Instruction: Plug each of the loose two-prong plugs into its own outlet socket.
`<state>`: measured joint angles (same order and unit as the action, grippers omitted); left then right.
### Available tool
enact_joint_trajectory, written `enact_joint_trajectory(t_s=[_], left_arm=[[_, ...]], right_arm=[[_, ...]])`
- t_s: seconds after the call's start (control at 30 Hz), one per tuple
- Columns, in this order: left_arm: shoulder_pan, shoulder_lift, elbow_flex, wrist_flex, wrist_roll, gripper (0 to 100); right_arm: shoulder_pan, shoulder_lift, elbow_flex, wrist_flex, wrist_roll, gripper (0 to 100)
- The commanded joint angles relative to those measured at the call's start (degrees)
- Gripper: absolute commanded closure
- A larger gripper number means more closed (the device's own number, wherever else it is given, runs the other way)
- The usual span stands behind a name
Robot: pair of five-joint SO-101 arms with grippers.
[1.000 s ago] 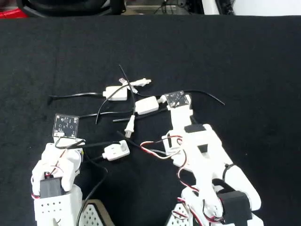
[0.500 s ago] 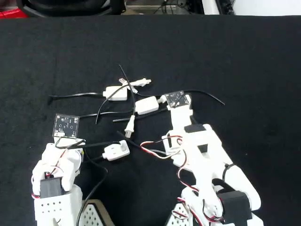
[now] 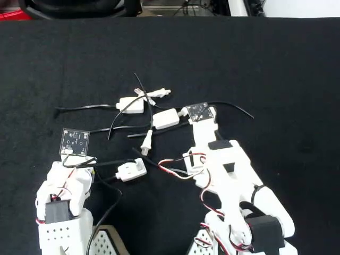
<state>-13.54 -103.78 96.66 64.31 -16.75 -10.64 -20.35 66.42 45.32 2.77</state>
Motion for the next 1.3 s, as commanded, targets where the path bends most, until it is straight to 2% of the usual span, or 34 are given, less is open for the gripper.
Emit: enact_joint_trajectory(t_s=[0.0, 0.63, 0.8, 0.9, 1.03, 1.27], left_arm=[[0.2, -0.6, 0.7, 0.3, 0.3, 89], [0.2, -0.6, 0.4, -0.2, 0.2, 88], [0.8, -0.6, -10.2, 7.1, -6.9, 88], [0.8, 0.7, -18.9, 10.6, -8.4, 87], [2.4, 7.6, -23.6, 10.4, -9.0, 80], [14.5, 35.7, -33.8, 6.9, -9.8, 79]], right_arm=[[0.5, 0.9, 3.7, 2.8, -0.4, 96.8], [0.5, 0.9, 3.7, 2.8, -0.4, 96.8], [0.5, 0.9, 3.7, 2.8, -0.4, 96.8], [0.5, 0.9, 3.7, 2.8, -0.4, 96.8], [0.5, 0.9, 3.7, 2.8, -0.4, 96.8], [0.5, 0.9, 3.7, 2.8, -0.4, 96.8]])
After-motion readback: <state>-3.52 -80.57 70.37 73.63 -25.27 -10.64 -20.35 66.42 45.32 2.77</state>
